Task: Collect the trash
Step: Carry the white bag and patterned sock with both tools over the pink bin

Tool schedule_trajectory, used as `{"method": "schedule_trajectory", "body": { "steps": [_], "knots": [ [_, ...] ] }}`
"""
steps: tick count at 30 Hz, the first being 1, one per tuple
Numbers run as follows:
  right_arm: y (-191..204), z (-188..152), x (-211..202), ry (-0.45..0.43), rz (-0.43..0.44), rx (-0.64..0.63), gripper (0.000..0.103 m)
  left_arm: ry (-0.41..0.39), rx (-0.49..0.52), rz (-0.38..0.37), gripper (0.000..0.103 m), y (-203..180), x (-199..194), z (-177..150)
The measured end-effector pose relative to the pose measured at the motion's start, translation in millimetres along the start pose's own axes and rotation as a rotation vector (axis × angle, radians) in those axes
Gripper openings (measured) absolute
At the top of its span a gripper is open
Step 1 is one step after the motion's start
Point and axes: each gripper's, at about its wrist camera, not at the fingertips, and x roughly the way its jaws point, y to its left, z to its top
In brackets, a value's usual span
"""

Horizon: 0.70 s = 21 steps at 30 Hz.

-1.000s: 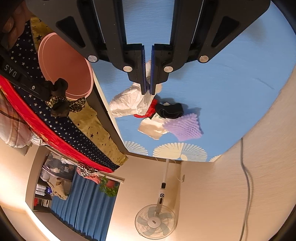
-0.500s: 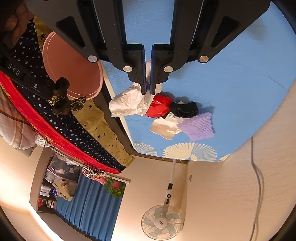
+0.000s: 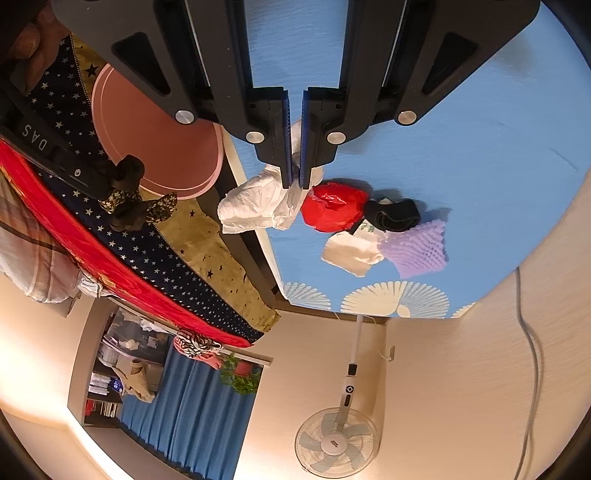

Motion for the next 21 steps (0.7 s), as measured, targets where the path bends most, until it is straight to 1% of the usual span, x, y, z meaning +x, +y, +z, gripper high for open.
{"method": "schedule_trajectory", "body": {
  "steps": [21],
  "knots": [
    [-12.0, -3.0, 2.8, 0.000, -0.048, 0.037, 0.005, -0.001, 0.018, -0.036, 0.004, -20.3, 8.1, 2.1]
  ]
}}
